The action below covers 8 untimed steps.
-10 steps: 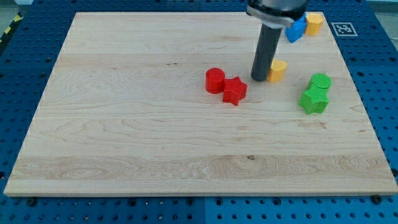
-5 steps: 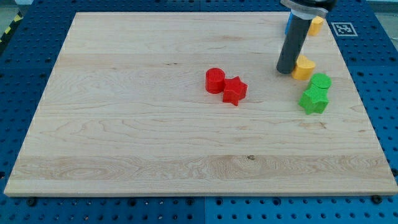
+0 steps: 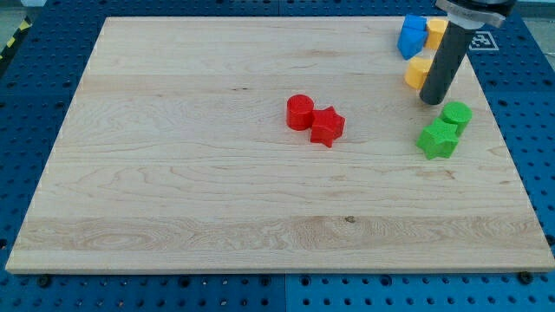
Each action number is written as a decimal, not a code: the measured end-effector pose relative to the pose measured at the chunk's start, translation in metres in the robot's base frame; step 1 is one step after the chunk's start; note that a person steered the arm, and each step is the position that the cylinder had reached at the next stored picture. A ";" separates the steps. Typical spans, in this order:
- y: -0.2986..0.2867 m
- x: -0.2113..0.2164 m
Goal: Move the yellow heart to the bottom of yellow hexagon
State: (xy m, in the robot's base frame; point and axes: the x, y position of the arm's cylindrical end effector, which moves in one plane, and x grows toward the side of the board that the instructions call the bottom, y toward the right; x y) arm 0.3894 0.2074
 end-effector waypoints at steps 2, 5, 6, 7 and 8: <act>-0.022 -0.028; 0.039 -0.048; 0.039 -0.062; 0.039 -0.086; 0.041 -0.087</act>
